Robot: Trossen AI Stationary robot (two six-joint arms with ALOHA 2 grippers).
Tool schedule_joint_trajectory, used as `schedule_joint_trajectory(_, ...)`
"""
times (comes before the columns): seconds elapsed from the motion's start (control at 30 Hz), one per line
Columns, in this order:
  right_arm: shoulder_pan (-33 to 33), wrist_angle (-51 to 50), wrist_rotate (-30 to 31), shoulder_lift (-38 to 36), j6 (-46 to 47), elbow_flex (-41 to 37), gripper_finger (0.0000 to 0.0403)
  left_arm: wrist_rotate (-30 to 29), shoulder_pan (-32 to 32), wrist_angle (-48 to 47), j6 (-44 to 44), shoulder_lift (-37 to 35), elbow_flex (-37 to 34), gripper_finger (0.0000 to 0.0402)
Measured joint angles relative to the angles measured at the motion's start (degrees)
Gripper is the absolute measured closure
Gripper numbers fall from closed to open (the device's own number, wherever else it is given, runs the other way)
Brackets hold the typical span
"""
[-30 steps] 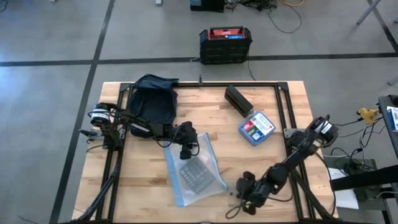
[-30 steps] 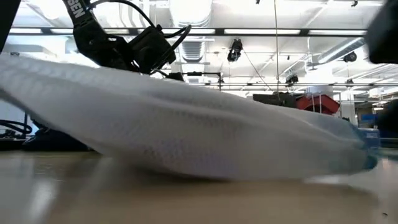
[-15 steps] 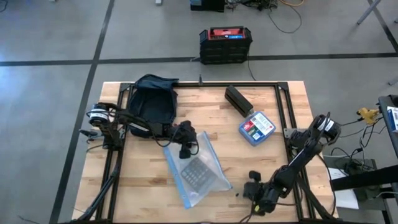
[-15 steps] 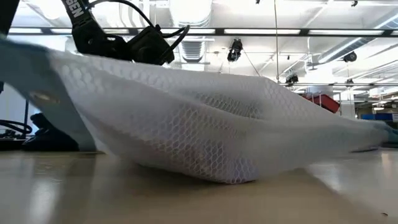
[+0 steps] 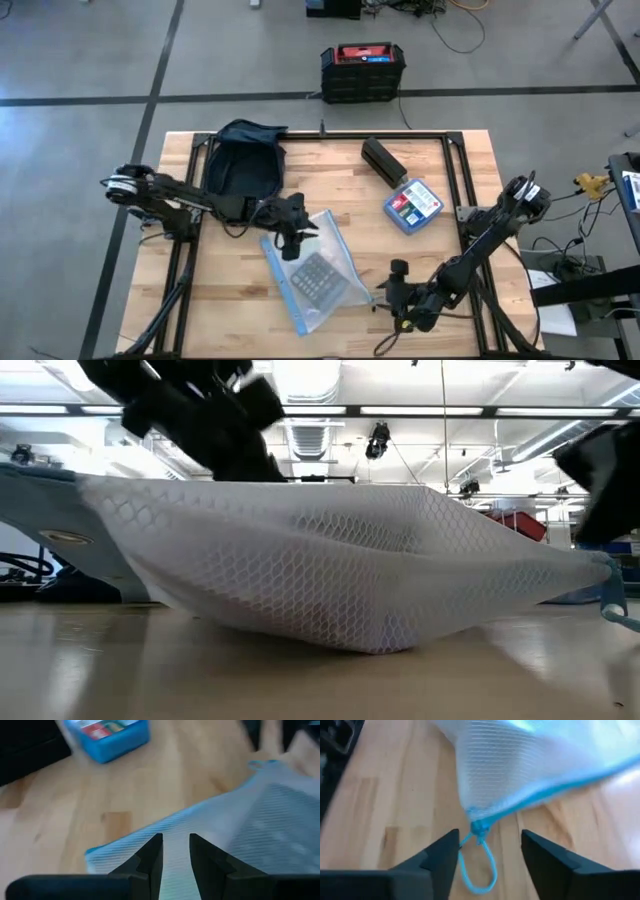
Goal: Unpack backpack
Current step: Put the blue zip bag into the dark blue backpack
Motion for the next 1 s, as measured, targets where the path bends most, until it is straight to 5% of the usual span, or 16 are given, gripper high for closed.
schedule_joint_trajectory(0.33, -0.29, -3.51, 11.91, 9.84, -27.43, 8.46, 0.0138, -5.46, -6.14, -7.44, -3.88, -3.55, -0.54, 0.0322)
schedule_joint_trajectory(0.6, -1.69, -11.99, 17.52, 17.59, -27.94, 15.09, 0.0161, -7.64, -11.16, -9.26, -6.07, -5.94, -0.49, 0.0322)
schedule_joint_trajectory(0.8, -2.97, -11.90, 19.50, 17.62, -28.54, 16.75, 0.0229, -7.69, -13.95, -11.46, -7.84, -8.45, -0.43, 0.0322)
schedule_joint_trajectory(1.0, -4.98, -11.67, 17.52, 17.60, -29.03, 18.54, 0.0376, -11.61, -14.77, -20.97, -10.60, -13.47, -0.38, 0.0322)
